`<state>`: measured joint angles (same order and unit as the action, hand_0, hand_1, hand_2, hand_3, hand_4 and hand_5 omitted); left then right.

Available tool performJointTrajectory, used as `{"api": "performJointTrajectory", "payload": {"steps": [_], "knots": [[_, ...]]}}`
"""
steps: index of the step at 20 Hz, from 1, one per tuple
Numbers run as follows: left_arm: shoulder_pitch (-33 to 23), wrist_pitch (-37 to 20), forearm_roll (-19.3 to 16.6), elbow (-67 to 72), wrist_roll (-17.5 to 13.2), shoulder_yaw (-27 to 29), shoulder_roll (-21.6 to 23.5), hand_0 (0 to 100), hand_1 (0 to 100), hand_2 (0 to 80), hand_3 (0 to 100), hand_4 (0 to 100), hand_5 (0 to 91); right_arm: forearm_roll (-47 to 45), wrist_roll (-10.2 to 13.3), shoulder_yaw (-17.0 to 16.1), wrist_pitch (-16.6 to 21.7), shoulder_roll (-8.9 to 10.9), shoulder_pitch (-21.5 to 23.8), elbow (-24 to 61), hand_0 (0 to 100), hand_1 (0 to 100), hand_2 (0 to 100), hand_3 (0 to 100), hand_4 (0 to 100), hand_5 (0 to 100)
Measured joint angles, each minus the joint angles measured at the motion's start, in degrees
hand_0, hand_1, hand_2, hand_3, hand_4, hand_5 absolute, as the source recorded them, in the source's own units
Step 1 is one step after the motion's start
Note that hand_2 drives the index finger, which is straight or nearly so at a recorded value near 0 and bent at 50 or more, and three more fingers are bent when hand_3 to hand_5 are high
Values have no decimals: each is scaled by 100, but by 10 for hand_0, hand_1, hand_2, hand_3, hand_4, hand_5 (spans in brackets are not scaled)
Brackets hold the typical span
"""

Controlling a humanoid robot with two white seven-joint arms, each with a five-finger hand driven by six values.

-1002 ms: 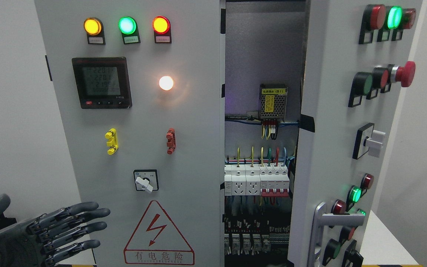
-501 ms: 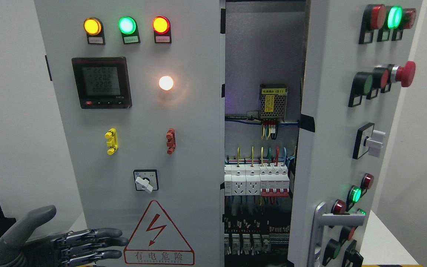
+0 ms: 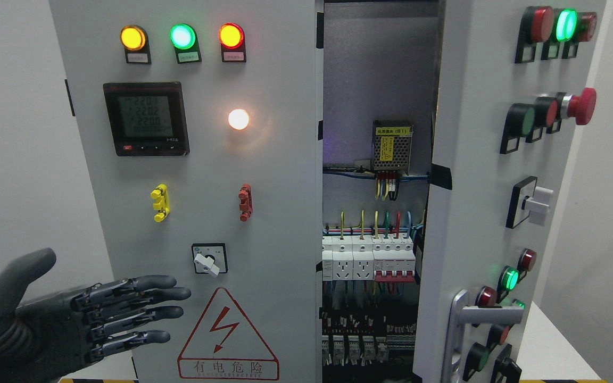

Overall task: Open door with both hands
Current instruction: 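Raise the left hand toward the gap between the cabinet doors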

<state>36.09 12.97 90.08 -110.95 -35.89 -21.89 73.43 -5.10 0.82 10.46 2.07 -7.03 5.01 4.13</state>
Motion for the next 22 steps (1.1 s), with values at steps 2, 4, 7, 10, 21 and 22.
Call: {"api": "performJointTrajectory", "payload": {"steps": [2,4,7,10,21,22], "knots": [[495,-59,171,7,-22,-399,74,0,0,0,0,33,0,0,0,0,0,0,0,0,0,0,0,0,0,0],[1040,-90,289,15,20,-848,134,0,0,0,0,33,0,0,0,0,0,0,0,0,0,0,0,0,0,0],[1874,-107,403,38,56,-1580,182,0,0,0,0,33,0,0,0,0,0,0,0,0,0,0,0,0,0,0],[2581,-112,475,63,145,-2266,192,0,0,0,0,33,0,0,0,0,0,0,0,0,0,0,0,0,0,0],[4564,-468,833,192,218,-4523,126,0,0,0,0,32,0,0,0,0,0,0,0,0,0,0,0,0,0,0],[4668,-474,877,205,220,-4662,111,0,0,0,0,32,0,0,0,0,0,0,0,0,0,0,0,0,0,0]]}}
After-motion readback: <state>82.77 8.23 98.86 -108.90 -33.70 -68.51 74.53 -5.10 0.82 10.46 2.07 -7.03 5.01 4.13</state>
